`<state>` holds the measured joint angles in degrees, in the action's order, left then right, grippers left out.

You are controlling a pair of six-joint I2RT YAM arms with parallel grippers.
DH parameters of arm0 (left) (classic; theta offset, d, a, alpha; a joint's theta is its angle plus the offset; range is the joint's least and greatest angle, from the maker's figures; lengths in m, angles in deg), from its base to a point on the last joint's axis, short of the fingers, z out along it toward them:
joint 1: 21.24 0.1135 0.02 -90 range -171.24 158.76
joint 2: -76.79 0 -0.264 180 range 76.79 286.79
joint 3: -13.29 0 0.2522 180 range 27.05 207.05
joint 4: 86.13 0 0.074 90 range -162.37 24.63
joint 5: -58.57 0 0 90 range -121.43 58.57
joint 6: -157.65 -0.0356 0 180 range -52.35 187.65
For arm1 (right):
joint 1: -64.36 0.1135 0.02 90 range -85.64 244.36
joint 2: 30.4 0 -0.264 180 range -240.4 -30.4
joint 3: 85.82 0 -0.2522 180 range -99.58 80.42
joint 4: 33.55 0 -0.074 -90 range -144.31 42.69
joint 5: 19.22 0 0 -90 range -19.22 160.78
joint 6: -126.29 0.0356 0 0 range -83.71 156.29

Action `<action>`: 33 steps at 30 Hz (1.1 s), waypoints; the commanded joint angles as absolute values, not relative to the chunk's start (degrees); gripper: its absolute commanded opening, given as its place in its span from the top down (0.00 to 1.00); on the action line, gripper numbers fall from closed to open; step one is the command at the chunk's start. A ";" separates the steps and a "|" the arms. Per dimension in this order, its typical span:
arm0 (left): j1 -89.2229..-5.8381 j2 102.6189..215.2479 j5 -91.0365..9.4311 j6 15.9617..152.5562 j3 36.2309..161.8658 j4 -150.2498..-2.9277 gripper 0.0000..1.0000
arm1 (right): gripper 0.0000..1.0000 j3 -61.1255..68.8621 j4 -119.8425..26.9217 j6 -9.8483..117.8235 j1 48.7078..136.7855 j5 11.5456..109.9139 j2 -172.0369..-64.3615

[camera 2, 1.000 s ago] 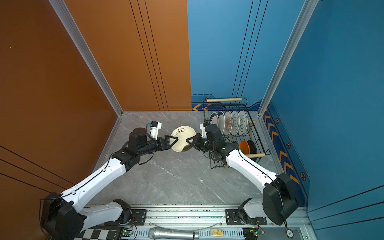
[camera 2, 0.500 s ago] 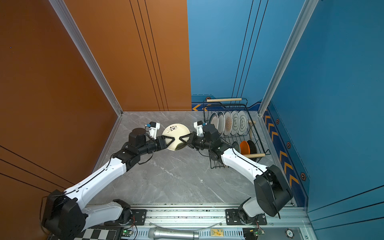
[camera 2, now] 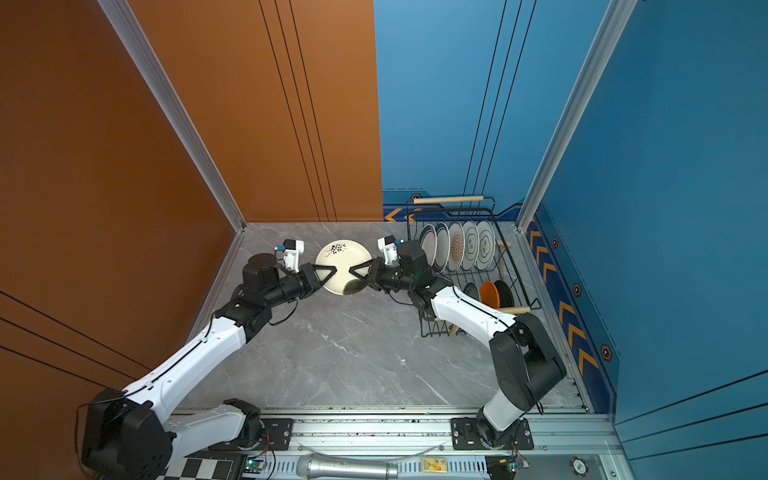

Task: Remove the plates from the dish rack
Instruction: 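Open the right gripper and pull it back while the left gripper holds the plate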

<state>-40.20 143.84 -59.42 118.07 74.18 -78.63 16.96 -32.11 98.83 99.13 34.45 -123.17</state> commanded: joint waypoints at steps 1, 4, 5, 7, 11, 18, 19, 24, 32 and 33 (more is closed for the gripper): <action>-40.74 143.07 -64.01 112.08 72.84 -76.62 1.00 | 0.70 13.08 -37.29 94.72 102.68 33.41 -124.68; -39.66 141.83 -64.52 112.20 72.62 -76.20 1.00 | 0.61 11.61 -38.73 93.76 102.68 33.66 -125.79; -39.38 141.25 -64.57 112.08 72.62 -75.86 1.00 | 0.56 11.09 -39.24 93.42 102.68 33.53 -126.16; -38.67 140.16 -64.39 111.88 72.61 -74.90 1.00 | 0.54 9.95 -40.52 92.47 102.68 33.56 -126.88; -37.32 138.20 -64.39 111.14 72.80 -72.75 1.00 | 0.51 8.33 -41.55 91.62 102.51 33.43 -128.23; -33.20 134.47 -64.08 109.77 73.14 -67.94 1.00 | 0.26 4.82 -49.93 86.03 101.24 36.45 -128.39; -32.24 133.91 -64.05 109.50 73.19 -67.13 1.00 | 0.26 4.50 -51.98 84.56 100.76 37.32 -128.03; -27.56 132.61 -63.96 109.30 73.12 -64.37 1.00 | 0.11 1.71 -63.99 76.75 96.94 42.13 -125.15; -22.37 136.28 -58.78 110.69 72.96 -62.36 1.00 | 0.00 -5.51 -89.15 59.27 95.59 65.55 -115.40; -21.97 137.43 -57.49 111.22 72.95 -62.16 1.00 | 0.00 -5.09 -91.25 58.44 95.16 68.47 -113.44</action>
